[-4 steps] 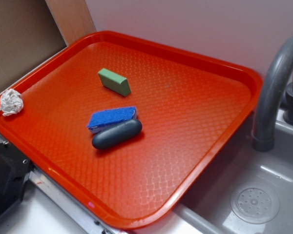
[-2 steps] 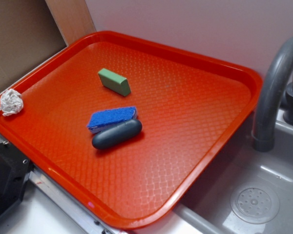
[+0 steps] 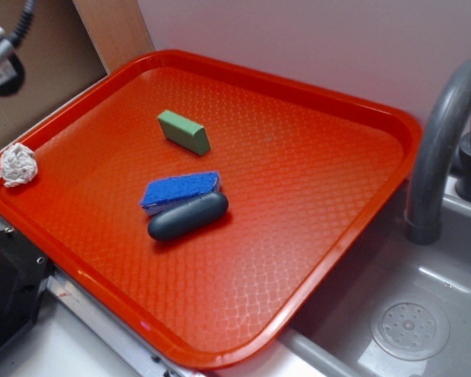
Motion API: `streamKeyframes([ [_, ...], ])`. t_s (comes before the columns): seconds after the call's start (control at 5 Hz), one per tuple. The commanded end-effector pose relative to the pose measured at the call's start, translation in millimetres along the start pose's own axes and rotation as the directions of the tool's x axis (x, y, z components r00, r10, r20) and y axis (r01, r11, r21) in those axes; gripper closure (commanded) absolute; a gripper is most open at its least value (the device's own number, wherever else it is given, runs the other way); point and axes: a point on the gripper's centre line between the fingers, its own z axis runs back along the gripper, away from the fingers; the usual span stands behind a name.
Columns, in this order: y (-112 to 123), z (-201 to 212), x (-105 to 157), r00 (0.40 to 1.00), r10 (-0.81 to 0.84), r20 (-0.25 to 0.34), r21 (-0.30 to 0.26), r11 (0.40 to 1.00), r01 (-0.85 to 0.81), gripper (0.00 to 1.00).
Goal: Grab the plastic pickle.
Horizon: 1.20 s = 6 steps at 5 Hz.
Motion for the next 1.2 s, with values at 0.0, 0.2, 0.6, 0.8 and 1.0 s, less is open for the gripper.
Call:
streamKeyframes([
  [0.0,-24,-60,20,0.999,0.017,0.033,0.013,1.000,-0.017,0.00],
  [0.2,-34,-93,33,0.999,0.007,0.039,0.037,0.999,-0.008,0.00],
  [0.6,-57,-146,42,0.994,-0.111,-0.011,0.047,0.993,0.111,0.00],
  [0.8,-60,-160,37,0.992,-0.126,-0.023,0.064,0.990,0.128,0.00],
  [1.0,-66,-173,31,0.986,-0.159,-0.047,0.070,0.984,0.162,0.00],
])
